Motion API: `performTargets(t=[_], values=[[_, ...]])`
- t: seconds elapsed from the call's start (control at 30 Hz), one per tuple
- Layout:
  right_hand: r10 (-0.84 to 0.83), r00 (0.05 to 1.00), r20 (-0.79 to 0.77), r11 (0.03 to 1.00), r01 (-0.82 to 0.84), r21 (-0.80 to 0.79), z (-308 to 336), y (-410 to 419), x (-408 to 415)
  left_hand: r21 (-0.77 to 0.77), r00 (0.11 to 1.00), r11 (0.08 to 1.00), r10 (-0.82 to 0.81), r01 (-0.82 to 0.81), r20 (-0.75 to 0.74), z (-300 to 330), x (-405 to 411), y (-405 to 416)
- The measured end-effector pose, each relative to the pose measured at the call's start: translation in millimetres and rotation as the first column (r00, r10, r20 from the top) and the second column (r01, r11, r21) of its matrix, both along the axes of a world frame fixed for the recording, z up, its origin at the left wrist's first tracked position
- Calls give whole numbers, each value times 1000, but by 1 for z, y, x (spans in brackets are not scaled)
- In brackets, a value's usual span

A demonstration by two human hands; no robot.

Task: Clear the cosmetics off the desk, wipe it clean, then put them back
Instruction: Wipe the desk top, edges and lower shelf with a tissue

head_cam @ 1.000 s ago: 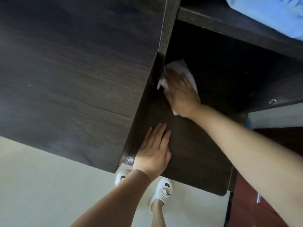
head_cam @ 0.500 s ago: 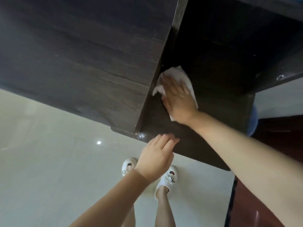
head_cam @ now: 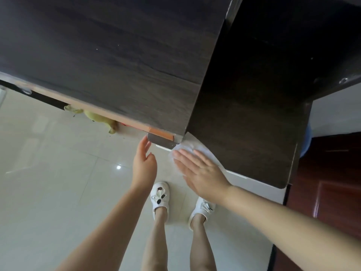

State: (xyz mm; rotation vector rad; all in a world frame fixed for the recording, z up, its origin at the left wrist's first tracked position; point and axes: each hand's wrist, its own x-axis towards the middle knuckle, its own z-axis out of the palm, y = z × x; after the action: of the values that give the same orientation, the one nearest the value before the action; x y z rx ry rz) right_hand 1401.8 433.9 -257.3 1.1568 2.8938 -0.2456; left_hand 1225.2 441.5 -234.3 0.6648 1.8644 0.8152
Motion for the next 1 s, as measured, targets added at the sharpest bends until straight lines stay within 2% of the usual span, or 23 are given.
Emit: performTargets(t=[0.1,0.2,0.4,0.47,0.53,0.6,0.7,0.8,0.9,0.93,0.97,1.0], values=[[-124,990,-72,992,124,-11,1,-5,-33,-2,998,1000,-31,31,61,0,-10,0],[-158,981,-115,987,157,-19,2,2,-62,12,994,1000,-25,23,107,0,-16,0],[-119,990,-81,991,113,-77,0,30,-108,47,989,990,137,-134,-64,9,-21,-10],[-88,993,-82,991,79,-107,3,31,-97,91,980,995,67,-50,-189,9,-19,-17],[-40,998,-51,993,35,-111,5,25,-66,182,934,979,-18,89,-358,8,-14,-24],[-31,999,7,994,32,-102,8,14,-19,245,878,937,-111,248,-465,8,-3,-30],[-145,985,89,981,154,-114,12,-8,68,232,784,838,-314,494,-535,5,19,-37],[-358,925,130,917,375,-140,19,-13,120,198,674,723,-460,662,-578,2,43,-37],[-579,807,118,807,588,-60,13,2,91,240,636,643,-500,727,-588,4,65,-22],[-599,794,106,796,605,-36,10,11,72,263,624,613,-500,745,-600,6,72,-14],[-545,832,105,833,551,-42,8,20,52,283,614,589,-492,757,-617,6,77,-5],[-417,904,91,905,422,-44,7,30,38,294,608,578,-480,761,-632,6,80,4]])
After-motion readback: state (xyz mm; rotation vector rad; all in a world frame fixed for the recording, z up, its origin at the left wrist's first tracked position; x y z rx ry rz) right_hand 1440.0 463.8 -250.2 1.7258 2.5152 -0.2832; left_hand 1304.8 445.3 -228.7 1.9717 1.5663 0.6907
